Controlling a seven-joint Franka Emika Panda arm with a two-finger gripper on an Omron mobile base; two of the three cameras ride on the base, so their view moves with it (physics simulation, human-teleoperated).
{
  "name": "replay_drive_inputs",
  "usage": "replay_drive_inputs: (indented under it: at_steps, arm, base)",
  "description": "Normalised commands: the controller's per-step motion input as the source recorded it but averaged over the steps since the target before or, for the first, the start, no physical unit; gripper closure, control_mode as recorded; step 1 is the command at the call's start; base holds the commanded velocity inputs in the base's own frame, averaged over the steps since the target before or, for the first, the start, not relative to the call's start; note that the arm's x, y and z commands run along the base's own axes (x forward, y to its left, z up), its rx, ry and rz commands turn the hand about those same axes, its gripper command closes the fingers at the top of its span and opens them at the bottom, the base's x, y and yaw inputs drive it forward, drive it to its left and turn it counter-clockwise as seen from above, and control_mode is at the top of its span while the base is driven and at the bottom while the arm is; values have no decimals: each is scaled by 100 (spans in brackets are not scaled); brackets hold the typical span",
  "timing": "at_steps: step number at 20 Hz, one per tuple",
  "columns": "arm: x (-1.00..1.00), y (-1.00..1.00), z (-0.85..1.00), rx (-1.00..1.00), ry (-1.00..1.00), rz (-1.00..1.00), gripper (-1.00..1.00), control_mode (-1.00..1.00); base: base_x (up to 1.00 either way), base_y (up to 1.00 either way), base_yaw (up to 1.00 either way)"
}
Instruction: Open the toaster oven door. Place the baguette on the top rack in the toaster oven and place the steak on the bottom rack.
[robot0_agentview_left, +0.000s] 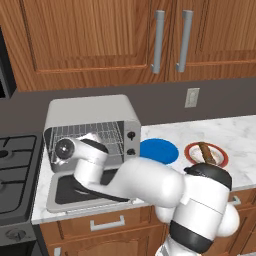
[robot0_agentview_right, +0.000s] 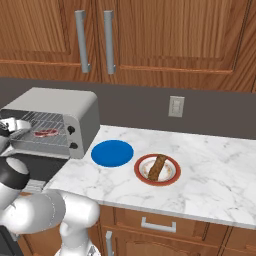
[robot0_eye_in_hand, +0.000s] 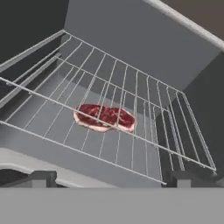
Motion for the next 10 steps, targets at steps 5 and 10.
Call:
replay_drive_inputs:
  at_steps: [5,10]
  arm:
    - [27,-5,-4,0,27,15,-100,-100]
    - [20,5,-5,0,14,11,-100,-100]
  base:
    - [0,0,0]
    - [0,0,0]
